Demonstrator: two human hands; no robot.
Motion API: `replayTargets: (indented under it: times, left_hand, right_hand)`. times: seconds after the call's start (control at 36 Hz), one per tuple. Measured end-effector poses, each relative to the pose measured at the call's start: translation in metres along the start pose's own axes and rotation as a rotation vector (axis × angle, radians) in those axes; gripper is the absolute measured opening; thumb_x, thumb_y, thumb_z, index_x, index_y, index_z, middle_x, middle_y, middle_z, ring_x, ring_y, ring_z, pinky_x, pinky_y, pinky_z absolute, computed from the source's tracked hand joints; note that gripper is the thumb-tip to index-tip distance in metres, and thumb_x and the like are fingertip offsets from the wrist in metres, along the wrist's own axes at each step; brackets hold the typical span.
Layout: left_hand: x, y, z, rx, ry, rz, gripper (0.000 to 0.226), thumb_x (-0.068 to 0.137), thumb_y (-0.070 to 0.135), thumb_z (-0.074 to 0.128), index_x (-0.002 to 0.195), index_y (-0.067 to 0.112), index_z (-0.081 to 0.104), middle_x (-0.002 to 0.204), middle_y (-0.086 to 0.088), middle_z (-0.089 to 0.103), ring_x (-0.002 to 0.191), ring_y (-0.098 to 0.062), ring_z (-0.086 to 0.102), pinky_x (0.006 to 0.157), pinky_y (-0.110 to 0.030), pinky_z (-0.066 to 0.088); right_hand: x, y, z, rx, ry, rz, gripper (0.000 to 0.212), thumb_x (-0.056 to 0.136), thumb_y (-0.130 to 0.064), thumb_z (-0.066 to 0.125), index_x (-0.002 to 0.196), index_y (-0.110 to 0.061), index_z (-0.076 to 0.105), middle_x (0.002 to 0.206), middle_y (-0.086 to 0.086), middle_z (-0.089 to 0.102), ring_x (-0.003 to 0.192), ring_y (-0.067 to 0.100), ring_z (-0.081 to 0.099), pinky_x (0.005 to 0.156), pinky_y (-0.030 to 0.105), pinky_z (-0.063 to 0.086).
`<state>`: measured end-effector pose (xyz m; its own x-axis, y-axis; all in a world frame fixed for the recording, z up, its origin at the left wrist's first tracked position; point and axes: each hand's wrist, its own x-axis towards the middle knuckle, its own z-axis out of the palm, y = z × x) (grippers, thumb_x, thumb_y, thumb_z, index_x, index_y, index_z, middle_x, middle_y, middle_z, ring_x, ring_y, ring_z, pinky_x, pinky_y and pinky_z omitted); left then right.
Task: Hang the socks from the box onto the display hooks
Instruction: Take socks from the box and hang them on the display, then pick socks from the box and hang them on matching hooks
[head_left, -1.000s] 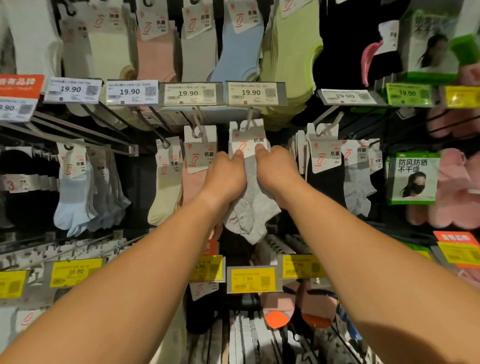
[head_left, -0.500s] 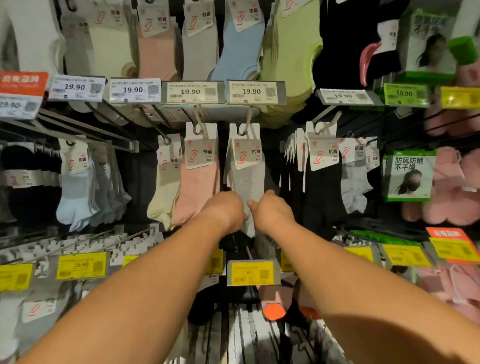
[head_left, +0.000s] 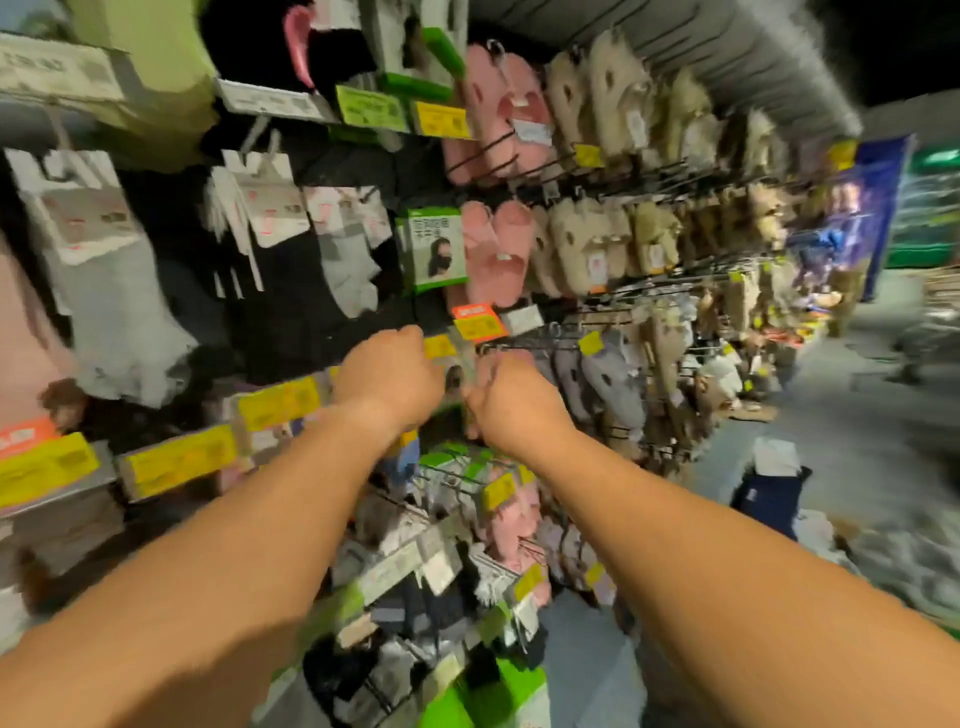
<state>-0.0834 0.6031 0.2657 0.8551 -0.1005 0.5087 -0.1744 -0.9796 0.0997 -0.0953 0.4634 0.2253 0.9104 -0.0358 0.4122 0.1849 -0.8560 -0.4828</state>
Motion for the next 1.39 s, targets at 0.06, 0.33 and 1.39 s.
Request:
replayTargets:
  times: [0.06,0.33,1.39]
  left_hand:
    - [-0.009,0.055,0.031,-0.088,-0.124,0.08,0.031,0.094,0.037,0.057,0.108,0.012,0.067,0.116,-0.019,0.068,0.107,-0.04,0.064,0.082,-0.04,0.052]
    - [-0.07,0.315,0.147,-0.333,-0.525,0.337,0.034,0.096,0.045,0.056,0.105,0.013,0.064,0.108,-0.011,0.068,0.097,-0.033,0.064,0.077,-0.037,0.052]
    - [-0.018,0.554,0.519,-0.122,-1.099,0.492,0.044,0.097,0.007,0.051,0.139,-0.002,0.046,0.123,-0.016,0.063,0.106,-0.033,0.063,0.088,-0.043,0.054]
  right_hand:
    - [-0.024,0.058,-0.021,-0.019,-0.016,0.109,0.04,0.099,-0.036,0.051,0.125,-0.004,0.048,0.125,0.016,0.055,0.112,0.035,0.056,0.084,0.039,0.044]
    - [-0.159,0.315,-0.136,-0.261,0.013,0.696,0.043,0.101,-0.042,0.049,0.121,-0.004,0.052,0.123,0.019,0.061,0.113,0.036,0.059,0.081,0.035,0.046]
    - [-0.04,0.685,-0.101,-0.39,-0.397,0.738,0.024,0.085,-0.011,0.062,0.109,-0.007,0.065,0.106,0.015,0.065,0.098,0.032,0.065,0.077,0.032,0.051]
